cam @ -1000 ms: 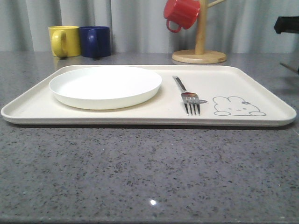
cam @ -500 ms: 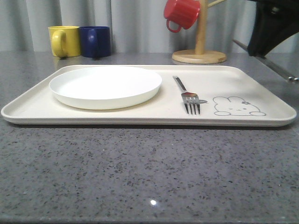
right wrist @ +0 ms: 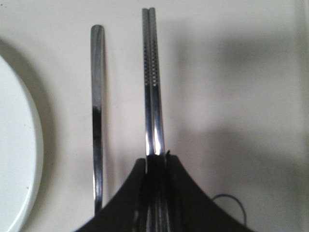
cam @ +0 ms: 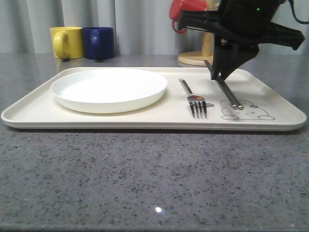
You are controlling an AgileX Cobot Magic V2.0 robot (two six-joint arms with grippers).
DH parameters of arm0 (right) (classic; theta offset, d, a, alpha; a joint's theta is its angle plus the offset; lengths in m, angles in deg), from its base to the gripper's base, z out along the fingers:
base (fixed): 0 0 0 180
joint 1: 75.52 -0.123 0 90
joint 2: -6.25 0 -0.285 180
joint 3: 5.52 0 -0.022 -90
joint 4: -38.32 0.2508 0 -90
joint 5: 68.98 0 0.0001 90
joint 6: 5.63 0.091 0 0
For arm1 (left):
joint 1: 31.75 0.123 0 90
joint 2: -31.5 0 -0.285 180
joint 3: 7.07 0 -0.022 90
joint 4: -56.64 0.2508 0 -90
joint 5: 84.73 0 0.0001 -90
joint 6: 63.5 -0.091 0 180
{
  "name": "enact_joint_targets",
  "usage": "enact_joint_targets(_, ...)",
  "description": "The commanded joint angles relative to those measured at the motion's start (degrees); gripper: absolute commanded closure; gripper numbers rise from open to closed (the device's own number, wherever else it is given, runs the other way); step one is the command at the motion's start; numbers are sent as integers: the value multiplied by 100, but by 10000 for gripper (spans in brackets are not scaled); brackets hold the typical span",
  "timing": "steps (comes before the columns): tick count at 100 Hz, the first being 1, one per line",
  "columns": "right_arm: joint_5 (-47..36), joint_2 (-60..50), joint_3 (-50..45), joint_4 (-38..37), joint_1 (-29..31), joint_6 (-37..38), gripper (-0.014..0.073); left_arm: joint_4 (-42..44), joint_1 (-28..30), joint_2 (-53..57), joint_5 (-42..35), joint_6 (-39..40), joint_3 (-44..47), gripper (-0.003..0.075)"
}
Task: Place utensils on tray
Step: 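Carry the silver chopsticks with the right gripper and lower them beside the fork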
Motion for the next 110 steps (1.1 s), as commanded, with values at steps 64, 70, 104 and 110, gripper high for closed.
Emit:
enact_joint_targets(64, -131, 272, 333, -73, -35, 29, 390, -52, -9, -42, -441, -4, -164, 738)
enact_joint_targets(70, -131, 272, 333, -73, -35, 29, 341, -52, -9, -42, -441, -4, -164, 738)
enact_joint_targets(104, -67, -122, 333, -74, -17, 29, 242, -52, -9, -42, -441, -4, -164, 738)
enact_joint_targets(110, -9, -268, 333, -116, 24, 29, 242, -52, -9, -42, -441, -4, -164, 738)
